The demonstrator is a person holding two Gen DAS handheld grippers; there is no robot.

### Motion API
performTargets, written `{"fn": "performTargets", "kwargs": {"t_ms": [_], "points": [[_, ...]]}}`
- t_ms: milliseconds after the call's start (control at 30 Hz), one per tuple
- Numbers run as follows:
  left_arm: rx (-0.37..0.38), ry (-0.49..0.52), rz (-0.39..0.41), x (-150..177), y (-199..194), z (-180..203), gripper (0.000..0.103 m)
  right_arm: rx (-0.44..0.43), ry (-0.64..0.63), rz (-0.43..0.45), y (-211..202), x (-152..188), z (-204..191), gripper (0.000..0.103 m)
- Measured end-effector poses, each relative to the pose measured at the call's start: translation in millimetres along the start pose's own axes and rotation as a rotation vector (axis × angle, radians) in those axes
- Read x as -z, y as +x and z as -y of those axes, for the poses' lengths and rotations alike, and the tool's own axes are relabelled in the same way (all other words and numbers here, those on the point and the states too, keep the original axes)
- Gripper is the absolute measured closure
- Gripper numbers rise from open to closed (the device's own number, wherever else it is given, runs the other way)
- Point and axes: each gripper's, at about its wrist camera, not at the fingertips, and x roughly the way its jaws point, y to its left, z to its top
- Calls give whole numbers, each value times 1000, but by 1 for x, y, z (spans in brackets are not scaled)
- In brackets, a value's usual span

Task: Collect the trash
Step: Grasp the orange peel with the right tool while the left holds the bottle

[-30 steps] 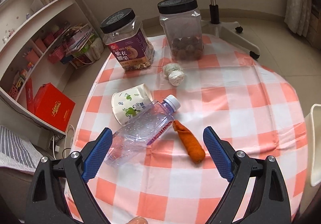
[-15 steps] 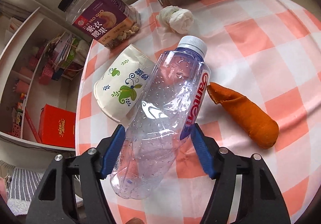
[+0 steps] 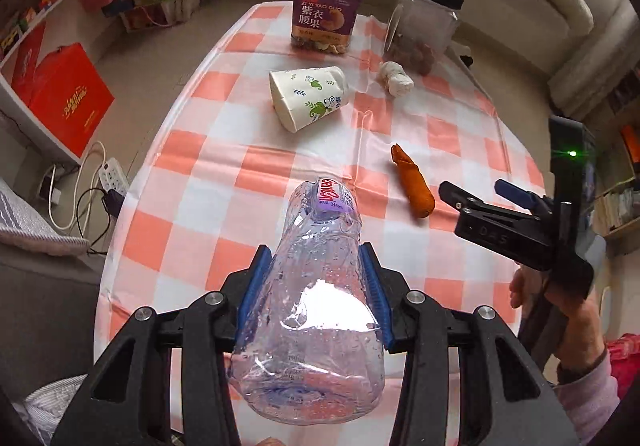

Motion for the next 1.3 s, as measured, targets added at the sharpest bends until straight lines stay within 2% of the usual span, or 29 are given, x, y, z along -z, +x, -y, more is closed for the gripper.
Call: {"fn": "performTargets", "kwargs": {"t_ms": [67,133,167,233,267,333,433,500,567,600,800,900,967,1033,1100,1133,1200,1233,1267,1300], "points": [[27,-51,-32,12,3,-9,58,-4,-25,-26,14,-3,-13,15],[30,-71,-105,20,19,-12,58,-1,-50,-49,25,-4,-24,21],[46,-76,-130,21,25,-17,58,0,-61,-61,29,-3,-28,26],[29,-49,-206,28,38,-15,58,4,-88,-84,37,-2,-35,32],[9,-8,-258,33,46,-13,58,11,-100,-91,40,-3,-37,32],[-1,-15,-317,41,57,-15,58,26,-120,-87,44,-6,-41,31],[-12,-11,-327,40,60,-19,54,36,-120,-84,47,-13,-39,35],[-19,-30,-332,38,62,-23,47,61,-128,-82,50,-18,-40,47],[-22,-49,-339,36,68,-25,40,67,-127,-74,49,-20,-38,72],[-23,-48,-342,35,71,-25,38,62,-115,-74,48,-21,-35,80],[-88,-8,-405,28,102,-19,32,19,-54,-97,40,-10,-19,83],[-59,-2,-441,28,106,-18,32,-24,-46,-128,36,-1,-17,81],[-59,19,-428,25,101,-14,32,-48,-19,-130,33,2,-14,63],[-54,17,-404,20,93,-12,30,-36,1,-119,32,3,-13,49],[-49,15,-390,16,89,-12,29,-10,-4,-111,36,2,-16,48],[-51,18,-390,15,90,-12,29,2,-12,-107,36,2,-18,49],[-72,34,-400,12,98,-9,29,27,-34,-103,36,3,-22,80],[-86,46,-408,12,102,-8,33,23,-30,-112,36,3,-22,87],[-85,56,-418,14,104,-7,46,17,-24,-116,35,3,-21,89],[-84,58,-424,9,111,-3,46,16,-26,-117,34,4,-21,89]]}}
